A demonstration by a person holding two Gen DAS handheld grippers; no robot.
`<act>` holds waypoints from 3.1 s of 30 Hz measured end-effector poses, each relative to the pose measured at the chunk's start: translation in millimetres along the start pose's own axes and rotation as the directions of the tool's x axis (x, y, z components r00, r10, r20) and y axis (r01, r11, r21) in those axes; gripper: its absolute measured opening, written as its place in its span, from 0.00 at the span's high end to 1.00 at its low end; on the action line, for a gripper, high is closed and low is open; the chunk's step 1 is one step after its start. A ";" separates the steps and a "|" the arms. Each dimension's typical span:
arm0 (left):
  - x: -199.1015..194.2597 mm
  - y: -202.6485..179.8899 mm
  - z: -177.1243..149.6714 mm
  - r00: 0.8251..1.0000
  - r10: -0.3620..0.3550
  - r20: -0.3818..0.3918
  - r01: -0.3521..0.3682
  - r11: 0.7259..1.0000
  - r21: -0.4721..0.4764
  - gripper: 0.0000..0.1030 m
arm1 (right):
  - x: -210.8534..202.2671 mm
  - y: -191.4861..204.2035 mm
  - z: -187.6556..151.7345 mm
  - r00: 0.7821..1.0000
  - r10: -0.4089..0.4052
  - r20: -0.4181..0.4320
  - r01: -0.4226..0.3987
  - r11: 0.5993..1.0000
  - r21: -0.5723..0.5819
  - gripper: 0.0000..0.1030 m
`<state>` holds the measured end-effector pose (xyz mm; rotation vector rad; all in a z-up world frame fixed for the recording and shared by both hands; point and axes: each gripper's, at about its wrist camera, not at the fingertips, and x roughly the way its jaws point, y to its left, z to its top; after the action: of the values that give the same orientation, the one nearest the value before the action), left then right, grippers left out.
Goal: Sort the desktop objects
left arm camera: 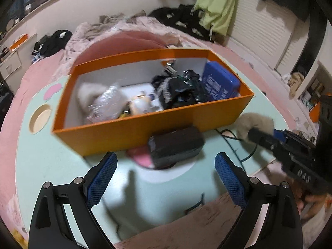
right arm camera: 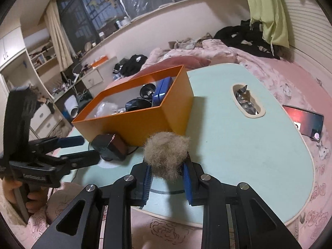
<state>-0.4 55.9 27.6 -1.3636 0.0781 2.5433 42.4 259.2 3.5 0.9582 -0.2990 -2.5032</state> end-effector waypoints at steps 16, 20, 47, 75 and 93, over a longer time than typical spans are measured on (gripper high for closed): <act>-6.8 20.6 -10.3 0.997 -0.081 0.014 0.082 0.989 -0.123 0.40 | -1.8 10.8 -1.2 1.000 -0.018 0.006 0.019 0.996 -0.087 0.75; -42.7 35.8 -7.9 0.990 -0.093 0.107 0.107 0.985 -0.135 0.40 | -3.3 23.6 10.8 1.000 0.005 0.018 -0.003 0.993 -0.115 0.75; 7.9 68.2 30.4 0.971 0.129 0.203 -0.107 0.987 -0.117 0.28 | 88.3 67.3 64.4 0.958 -0.263 0.113 0.286 0.892 -0.349 0.20; 15.5 51.5 -37.7 0.990 0.132 -0.045 -0.136 0.986 -0.099 0.08 | 55.6 54.5 -9.3 0.955 -0.257 -0.148 0.205 0.932 -0.300 0.00; 17.6 50.1 -38.2 0.993 0.112 -0.046 -0.116 0.991 -0.069 0.00 | 56.0 51.6 -13.1 0.959 -0.245 -0.140 0.195 0.933 -0.301 0.00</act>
<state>8.9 4.7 -11.9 -1.4805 0.0752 2.6343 30.8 186.6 -20.6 1.1328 0.2343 -2.5417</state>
